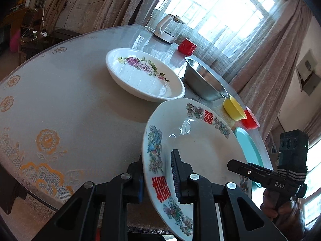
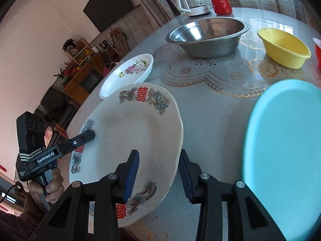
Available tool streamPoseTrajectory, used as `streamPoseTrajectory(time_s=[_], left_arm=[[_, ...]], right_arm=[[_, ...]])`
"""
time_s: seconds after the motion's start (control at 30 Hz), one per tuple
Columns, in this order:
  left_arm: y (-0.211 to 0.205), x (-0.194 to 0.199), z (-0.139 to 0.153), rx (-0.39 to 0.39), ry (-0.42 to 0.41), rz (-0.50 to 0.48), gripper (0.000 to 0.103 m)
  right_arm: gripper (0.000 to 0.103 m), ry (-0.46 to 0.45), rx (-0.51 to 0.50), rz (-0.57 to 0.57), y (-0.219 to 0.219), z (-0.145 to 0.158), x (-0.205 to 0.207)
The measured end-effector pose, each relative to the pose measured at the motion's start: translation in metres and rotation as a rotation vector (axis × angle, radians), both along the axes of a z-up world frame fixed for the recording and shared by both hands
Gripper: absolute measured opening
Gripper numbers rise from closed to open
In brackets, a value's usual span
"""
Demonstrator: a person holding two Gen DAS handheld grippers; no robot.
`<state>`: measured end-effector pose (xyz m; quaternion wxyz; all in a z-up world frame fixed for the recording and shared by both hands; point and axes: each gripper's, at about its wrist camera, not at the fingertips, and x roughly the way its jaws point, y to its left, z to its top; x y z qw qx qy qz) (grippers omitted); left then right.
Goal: Organize plates and bowls
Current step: 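Grasp the rim of the large red-character white plate with the left gripper, then carry the large white plate onto the teal plate and lower it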
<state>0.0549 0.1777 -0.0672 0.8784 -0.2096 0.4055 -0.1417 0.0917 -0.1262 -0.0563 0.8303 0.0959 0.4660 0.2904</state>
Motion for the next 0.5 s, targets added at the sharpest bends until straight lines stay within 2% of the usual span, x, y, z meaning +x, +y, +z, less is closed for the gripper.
streamPoseTrajectory(time_s=[0.17,0.27,0.37,0.5], left_arm=[[-0.012,-0.002,0.006,0.128,-0.013,-0.01,0.024],[-0.017,-0.005,0.009,0.155,-0.017,-0.02,0.024],[-0.027,-0.008,0.012,0.192,-0.037,-0.043,0.025],[-0.036,-0.006,0.014,0.194,-0.038,-0.063,0.025]], right_arm=[[0.036,-0.052,-0.089,0.033,0.012,0.002,-0.004],[0.036,-0.046,-0.094,0.013,0.008,0.003,-0.004],[0.036,-0.081,-0.13,0.011,0.005,0.009,-0.01],[0.036,-0.151,-0.191,0.009,0.002,0.016,-0.017]])
